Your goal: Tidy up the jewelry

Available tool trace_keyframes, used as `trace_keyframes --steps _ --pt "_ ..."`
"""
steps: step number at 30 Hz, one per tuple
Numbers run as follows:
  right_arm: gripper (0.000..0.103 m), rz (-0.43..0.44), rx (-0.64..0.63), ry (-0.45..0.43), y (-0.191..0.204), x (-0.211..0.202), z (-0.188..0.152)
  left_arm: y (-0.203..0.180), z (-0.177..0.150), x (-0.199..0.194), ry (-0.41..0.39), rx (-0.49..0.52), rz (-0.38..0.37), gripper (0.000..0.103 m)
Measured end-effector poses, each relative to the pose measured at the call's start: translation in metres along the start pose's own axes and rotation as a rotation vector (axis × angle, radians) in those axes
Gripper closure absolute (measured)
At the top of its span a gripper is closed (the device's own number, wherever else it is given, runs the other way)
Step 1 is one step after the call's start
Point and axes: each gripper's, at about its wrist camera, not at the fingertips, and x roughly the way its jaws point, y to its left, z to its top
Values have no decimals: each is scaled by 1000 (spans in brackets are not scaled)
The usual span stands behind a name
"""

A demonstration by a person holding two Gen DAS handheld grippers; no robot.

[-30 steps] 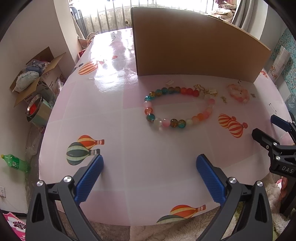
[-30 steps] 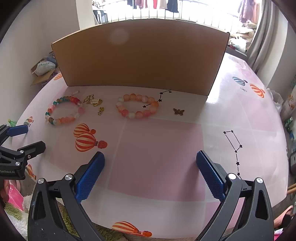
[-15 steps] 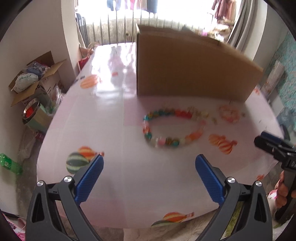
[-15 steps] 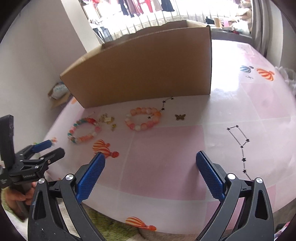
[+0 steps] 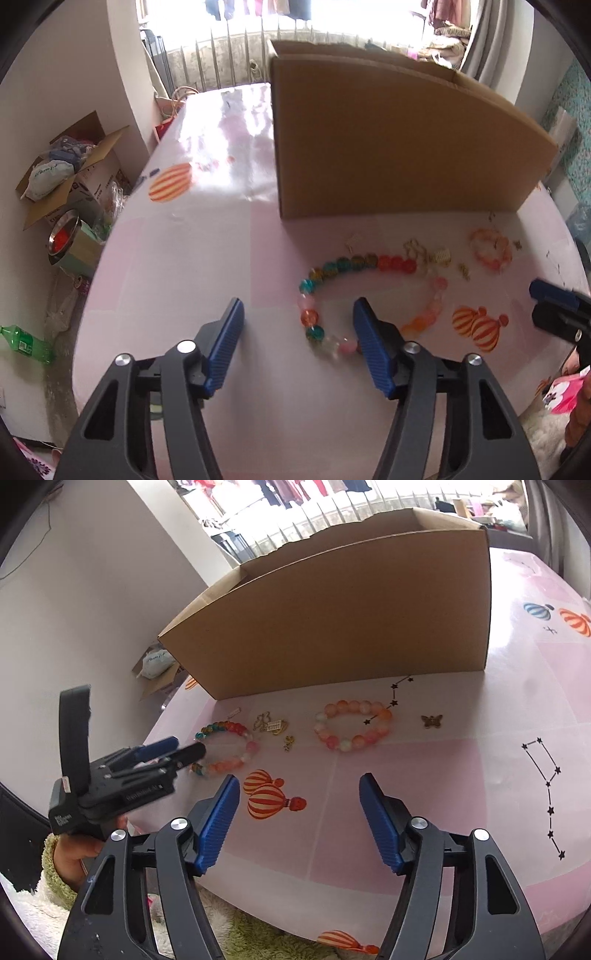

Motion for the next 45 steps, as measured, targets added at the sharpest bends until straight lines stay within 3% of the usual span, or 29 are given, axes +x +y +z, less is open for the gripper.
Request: trace_keyframes --steps 7,16,24,29,32,34,36,45 --pt "54 28 -44 4 16 6 5 2 -21 -13 -19 7 9 65" --pt "70 141 -104 73 50 36 13 14 -34 -27 -44 2 -20 66" --pt "85 86 -206 149 76 78 18 16 -29 -20 -47 -4 -1 66" --pt "86 24 -299 157 89 89 17 13 -28 -16 -59 23 16 67" --pt "86 -19 -362 152 97 92 16 10 -27 -15 -65 32 14 72" --pt "87 -46 -393 146 101 92 13 8 -27 -15 -72 44 8 84" --pt "95 -50 -388 148 100 92 13 4 -27 -15 -82 65 18 94" --pt "95 38 -251 90 76 69 18 -8 -18 -50 -178 96 -16 94"
